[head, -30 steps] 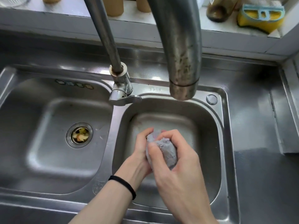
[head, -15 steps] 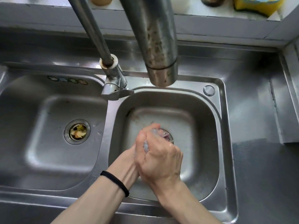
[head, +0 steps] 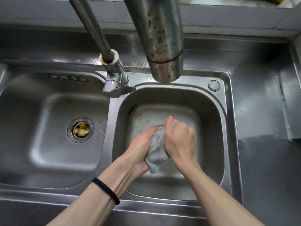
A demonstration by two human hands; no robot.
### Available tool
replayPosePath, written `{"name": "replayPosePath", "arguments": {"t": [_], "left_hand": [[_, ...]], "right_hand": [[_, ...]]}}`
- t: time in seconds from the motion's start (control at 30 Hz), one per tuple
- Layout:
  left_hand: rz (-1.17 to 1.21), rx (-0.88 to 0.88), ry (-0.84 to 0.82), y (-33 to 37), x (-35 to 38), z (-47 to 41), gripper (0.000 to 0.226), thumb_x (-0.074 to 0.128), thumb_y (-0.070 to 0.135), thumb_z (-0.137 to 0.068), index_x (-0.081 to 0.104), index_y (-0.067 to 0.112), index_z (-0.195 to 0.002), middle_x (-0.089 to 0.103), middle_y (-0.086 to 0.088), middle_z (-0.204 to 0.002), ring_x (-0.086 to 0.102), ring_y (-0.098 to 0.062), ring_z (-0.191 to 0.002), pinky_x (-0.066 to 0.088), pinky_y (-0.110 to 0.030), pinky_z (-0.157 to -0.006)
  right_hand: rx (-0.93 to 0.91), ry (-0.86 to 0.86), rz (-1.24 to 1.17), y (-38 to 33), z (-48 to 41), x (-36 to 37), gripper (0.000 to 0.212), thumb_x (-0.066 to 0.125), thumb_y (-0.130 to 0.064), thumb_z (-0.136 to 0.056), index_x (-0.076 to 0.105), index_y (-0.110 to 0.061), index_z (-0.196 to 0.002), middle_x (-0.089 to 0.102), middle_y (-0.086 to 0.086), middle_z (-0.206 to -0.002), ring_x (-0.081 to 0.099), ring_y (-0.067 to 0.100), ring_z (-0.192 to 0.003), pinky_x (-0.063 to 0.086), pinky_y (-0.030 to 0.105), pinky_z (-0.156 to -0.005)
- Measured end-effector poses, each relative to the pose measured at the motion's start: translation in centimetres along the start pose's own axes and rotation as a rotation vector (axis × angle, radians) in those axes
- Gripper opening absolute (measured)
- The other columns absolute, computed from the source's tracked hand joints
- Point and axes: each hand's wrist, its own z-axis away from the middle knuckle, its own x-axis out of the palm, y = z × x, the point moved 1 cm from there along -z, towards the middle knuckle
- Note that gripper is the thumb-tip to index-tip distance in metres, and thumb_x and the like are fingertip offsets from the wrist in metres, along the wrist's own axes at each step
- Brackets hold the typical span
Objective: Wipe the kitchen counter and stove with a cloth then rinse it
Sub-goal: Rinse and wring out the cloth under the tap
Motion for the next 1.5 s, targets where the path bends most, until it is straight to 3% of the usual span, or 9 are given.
{"name": "replayPosePath", "arguments": {"t": [0.2,0.37,0.6,0.83,1.03,1.23,1.3,1.4,1.5], "left_hand": [[-0.019,0.078,0.137,2.7,-2.3,0.2,0.045,0.057,0.032,-0.105,0.066,-0.006,-0.127,0.074,-0.027,-0.12,0.074,-0.039,-0.107,0.054,-0.063,-0.104],[0.013,-0.049,0.215,2.3,-4.0,0.5,0.04,0.05,0.024,-0.108,0.067,-0.008,-0.125,0.075,-0.025,-0.118,0.073,-0.04,-0.11,0.056,-0.055,-0.104],[0.082,-0.307,-0.102,0.3,-4.4,1.1,0.032,0.043,-0.007,-0.072,0.066,-0.007,-0.094,0.068,-0.022,-0.089,0.069,-0.032,-0.075,0.062,-0.043,-0.062],[-0.059,-0.469,-0.252,-2.7,-3.6,0.8,0.038,0.04,-0.004,-0.061,0.073,-0.005,-0.079,0.07,-0.021,-0.087,0.072,-0.033,-0.074,0.063,-0.041,-0.072],[-0.023,-0.392,-0.348,-2.3,-3.0,0.8,0.048,0.046,0.023,-0.087,0.077,0.003,-0.117,0.07,-0.021,-0.132,0.066,-0.038,-0.122,0.042,-0.052,-0.115],[0.233,-0.307,-0.361,-1.0,-2.4,1.3,0.058,0.054,0.046,-0.095,0.07,0.0,-0.128,0.068,-0.018,-0.124,0.069,-0.034,-0.105,0.052,-0.044,-0.1],[0.248,-0.291,-0.323,-0.7,-1.9,1.5,0.045,0.067,0.036,-0.089,0.061,-0.002,-0.113,0.061,-0.013,-0.105,0.057,-0.026,-0.089,0.04,-0.031,-0.091],[0.162,-0.28,-0.236,-0.9,-2.4,1.0,0.029,0.073,0.009,-0.074,0.062,0.002,-0.1,0.061,-0.015,-0.08,0.061,-0.023,-0.065,0.058,-0.032,-0.068],[0.041,-0.342,-0.274,-0.1,-3.0,1.7,0.013,0.07,-0.006,-0.073,0.075,0.001,-0.083,0.062,-0.012,-0.072,0.061,-0.017,-0.052,0.055,-0.026,-0.049]], "right_hand": [[0.182,-0.156,-0.307,4.6,-2.6,-3.3,0.053,0.056,-0.059,-0.097,0.056,-0.017,-0.066,0.053,-0.008,-0.059,0.053,0.02,-0.067,0.043,0.035,-0.068],[0.312,-0.302,-0.527,5.4,-2.7,-5.9,0.015,0.064,-0.028,-0.095,0.07,-0.019,-0.085,0.062,-0.007,-0.072,0.055,0.007,-0.064,0.044,0.027,-0.058],[-0.039,-0.112,-0.456,1.6,-0.1,-6.6,0.005,0.067,-0.017,-0.096,0.068,-0.02,-0.091,0.066,-0.008,-0.077,0.056,0.01,-0.067,0.048,0.032,-0.069],[-0.209,-0.043,-0.403,-0.6,1.5,-7.5,0.009,0.069,-0.021,-0.096,0.065,-0.029,-0.096,0.065,-0.005,-0.08,0.059,0.016,-0.068,0.053,0.041,-0.067],[-0.231,-0.014,-0.307,-0.6,1.8,-8.0,0.019,0.072,-0.032,-0.093,0.057,-0.034,-0.105,0.066,-0.01,-0.079,0.061,0.012,-0.064,0.053,0.043,-0.065],[-0.41,-0.082,0.025,-0.1,6.4,-6.7,0.037,0.077,-0.055,-0.079,0.057,-0.037,-0.103,0.062,-0.012,-0.088,0.063,0.012,-0.078,0.054,0.038,-0.069],[-0.467,-0.176,0.043,0.7,8.0,-6.1,0.035,0.075,-0.059,-0.076,0.063,-0.039,-0.102,0.063,-0.015,-0.087,0.06,0.005,-0.076,0.052,0.029,-0.068],[-0.542,-0.203,-0.076,1.7,8.6,-6.4,0.025,0.074,-0.053,-0.079,0.075,-0.037,-0.097,0.071,-0.029,-0.096,0.051,-0.008,-0.073,0.046,0.013,-0.066],[-0.696,-0.075,-0.07,2.9,7.5,-8.2,0.035,0.077,-0.025,-0.084,0.075,-0.028,-0.118,0.07,-0.023,-0.124,0.06,-0.003,-0.096,0.053,0.022,-0.084]]}}
